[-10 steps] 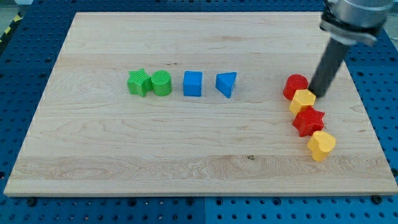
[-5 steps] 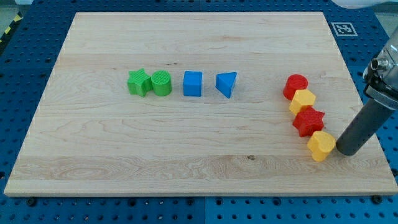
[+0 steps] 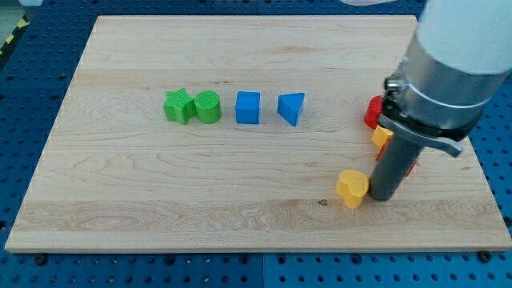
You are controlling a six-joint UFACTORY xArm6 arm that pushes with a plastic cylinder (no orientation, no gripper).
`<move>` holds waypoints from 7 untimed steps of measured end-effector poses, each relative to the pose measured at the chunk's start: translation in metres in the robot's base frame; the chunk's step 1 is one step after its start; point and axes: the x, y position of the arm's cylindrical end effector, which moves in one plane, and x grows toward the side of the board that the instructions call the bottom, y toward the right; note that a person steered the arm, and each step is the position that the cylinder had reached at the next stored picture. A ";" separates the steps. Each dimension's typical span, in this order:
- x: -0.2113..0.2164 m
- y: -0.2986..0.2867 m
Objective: Push the yellow heart to the bottom center
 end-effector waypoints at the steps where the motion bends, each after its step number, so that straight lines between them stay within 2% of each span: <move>1: 0.000 -0.019; 5: 0.000 -0.091; 6: 0.000 -0.092; 7: 0.000 -0.040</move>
